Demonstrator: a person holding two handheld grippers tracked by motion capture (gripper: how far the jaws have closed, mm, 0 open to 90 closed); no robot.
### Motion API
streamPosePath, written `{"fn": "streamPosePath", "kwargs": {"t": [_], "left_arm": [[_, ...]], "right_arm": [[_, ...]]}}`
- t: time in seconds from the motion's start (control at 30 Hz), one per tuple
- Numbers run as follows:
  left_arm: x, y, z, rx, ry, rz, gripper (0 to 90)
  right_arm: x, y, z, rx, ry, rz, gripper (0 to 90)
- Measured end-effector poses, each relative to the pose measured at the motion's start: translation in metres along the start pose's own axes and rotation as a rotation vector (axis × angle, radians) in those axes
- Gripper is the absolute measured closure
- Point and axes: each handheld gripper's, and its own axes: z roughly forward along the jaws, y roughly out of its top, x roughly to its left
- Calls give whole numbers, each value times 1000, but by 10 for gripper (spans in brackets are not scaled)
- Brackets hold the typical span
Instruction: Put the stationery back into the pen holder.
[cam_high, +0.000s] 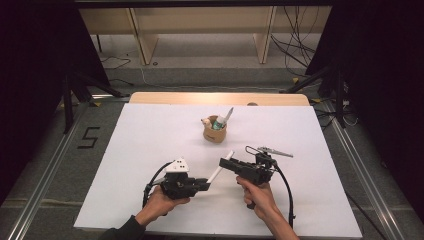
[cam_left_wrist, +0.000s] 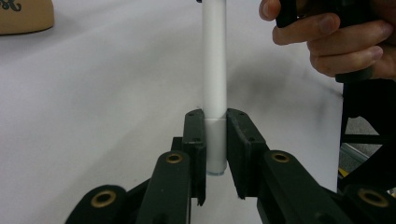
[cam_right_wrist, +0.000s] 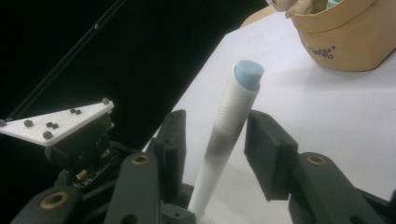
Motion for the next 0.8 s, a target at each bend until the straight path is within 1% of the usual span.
{"fn": "streamPosePath", "kwargs": {"t": [0.1, 0.47, 0.53, 0.63, 0.67, 0.7, 0.73, 0.8], "left_arm": [[-1, 0, -1, -2, -3, 2, 781], [-3, -1, -3, -14, -4, -6, 781], [-3, -1, -3, -15, -6, -4, 781], [-3, -2, -3, -13, -20, -16, 771], [-3, -2, -3, -10, -27, -23, 757], [-3, -1, -2, 0, -32, -35, 666], [-3, -1, -3, 2, -32, -37, 578], [-3, -1, -5, -7, -30, -43, 442]], "right_arm": [[-1, 0, 0, 1, 4, 16, 632], [-1, -1, 3, -3, 22, 41, 755], [-1, -1, 4, -4, 32, 48, 767], [0, -1, 4, -7, 51, 66, 784], [1, -1, 4, -8, 53, 62, 786], [3, -1, 4, -6, 51, 53, 787], [4, 0, 3, -12, 49, 46, 787], [5, 3, 0, -22, 46, 35, 788]]}}
